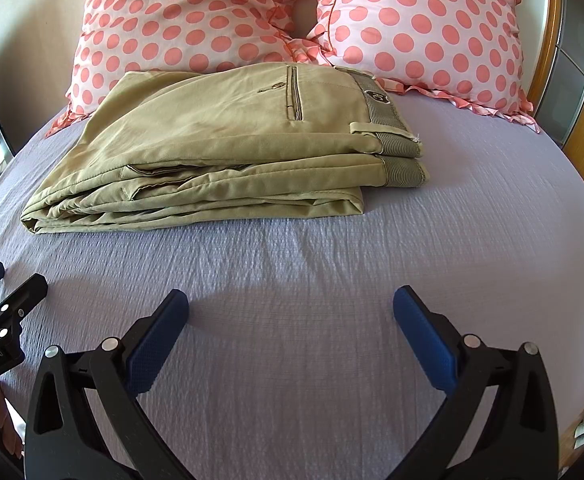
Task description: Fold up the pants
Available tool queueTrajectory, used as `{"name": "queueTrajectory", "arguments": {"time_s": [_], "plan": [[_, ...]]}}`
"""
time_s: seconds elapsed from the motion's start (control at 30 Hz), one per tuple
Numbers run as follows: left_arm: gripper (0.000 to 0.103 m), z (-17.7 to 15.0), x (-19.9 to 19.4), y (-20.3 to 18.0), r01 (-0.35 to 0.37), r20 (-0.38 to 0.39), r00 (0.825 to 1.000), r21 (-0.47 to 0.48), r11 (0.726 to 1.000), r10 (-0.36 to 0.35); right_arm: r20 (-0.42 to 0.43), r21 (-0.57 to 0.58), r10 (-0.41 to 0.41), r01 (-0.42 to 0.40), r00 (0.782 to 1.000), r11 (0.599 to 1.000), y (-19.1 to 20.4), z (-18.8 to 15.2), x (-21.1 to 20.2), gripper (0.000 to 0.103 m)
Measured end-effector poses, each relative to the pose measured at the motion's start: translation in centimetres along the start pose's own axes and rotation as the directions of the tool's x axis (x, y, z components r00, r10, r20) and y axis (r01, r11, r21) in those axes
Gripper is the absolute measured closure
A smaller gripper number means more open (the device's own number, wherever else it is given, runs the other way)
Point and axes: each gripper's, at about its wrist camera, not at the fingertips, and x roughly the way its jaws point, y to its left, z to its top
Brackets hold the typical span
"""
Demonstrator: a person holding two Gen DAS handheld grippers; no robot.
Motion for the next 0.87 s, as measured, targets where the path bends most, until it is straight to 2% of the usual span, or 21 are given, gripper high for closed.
{"name": "queueTrajectory", "arguments": {"time_s": [0.87], "plan": [[0.002,-0.27,-0.24,-0.22,0.002,0.028,1.0,0.003,1.0,-0.002,0.001,0.002,-0.001,0.001,1.0,1.0,0.07,-0.01,0.03,0.001]]}}
